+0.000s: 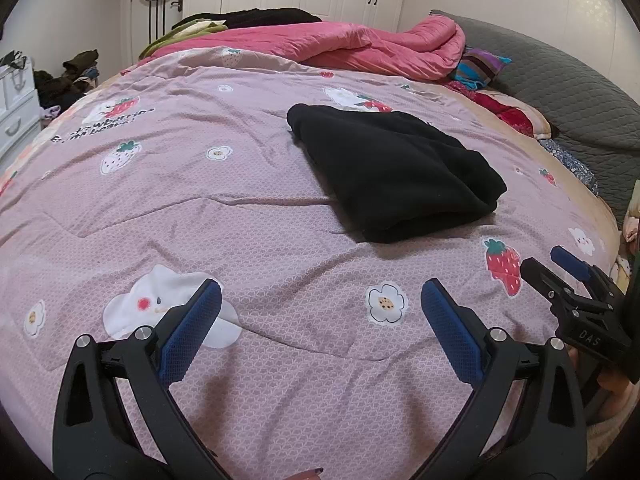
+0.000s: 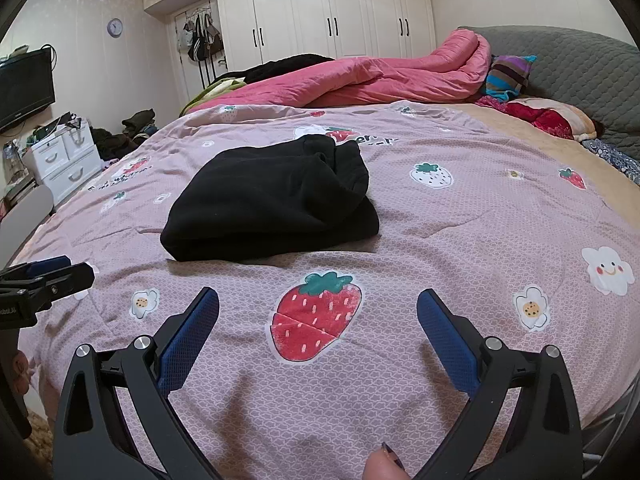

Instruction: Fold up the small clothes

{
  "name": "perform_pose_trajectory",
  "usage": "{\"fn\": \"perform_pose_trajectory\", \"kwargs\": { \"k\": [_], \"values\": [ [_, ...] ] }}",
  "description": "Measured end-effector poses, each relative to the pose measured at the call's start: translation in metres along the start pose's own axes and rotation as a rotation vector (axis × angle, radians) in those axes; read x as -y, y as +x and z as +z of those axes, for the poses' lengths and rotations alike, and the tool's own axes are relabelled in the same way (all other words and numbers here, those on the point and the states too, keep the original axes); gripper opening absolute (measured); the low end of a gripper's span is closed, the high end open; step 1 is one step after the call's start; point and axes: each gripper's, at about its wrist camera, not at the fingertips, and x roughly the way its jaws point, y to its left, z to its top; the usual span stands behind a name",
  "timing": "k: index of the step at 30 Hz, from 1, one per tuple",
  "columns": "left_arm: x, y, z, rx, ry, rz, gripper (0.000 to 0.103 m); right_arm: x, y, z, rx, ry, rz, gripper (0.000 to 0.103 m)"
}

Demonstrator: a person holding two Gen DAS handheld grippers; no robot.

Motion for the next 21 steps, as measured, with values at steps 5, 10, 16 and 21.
{"fn": "perform_pose_trajectory", "kwargs": {
  "k": [5,10,16,21],
  "values": [
    [-0.0003,-0.0005,-0.0003,0.001,-0.001,0.004,0.094,-0.0001,-0.0001,0.0001,0.0,0.001,0.0,0.099],
    [-0.0003,-0.0027,-0.0001,0.006,0.0,0.012,0.094,-0.0001,0.0001,0.0,-0.001,0.0,-0.001,0.099],
    [-0.0017,-0.0019,0.0003,0.002,-0.009,0.018,0.094,0.0001,0.0,0.0003,-0.001,0.0,-0.001,0.099],
    [-0.0019,-0.0016,0.0006,-0.003,-0.012,0.027,0.094,0.0,-0.0001,0.0006,-0.002,0.0,-0.001,0.099]
  ]
}}
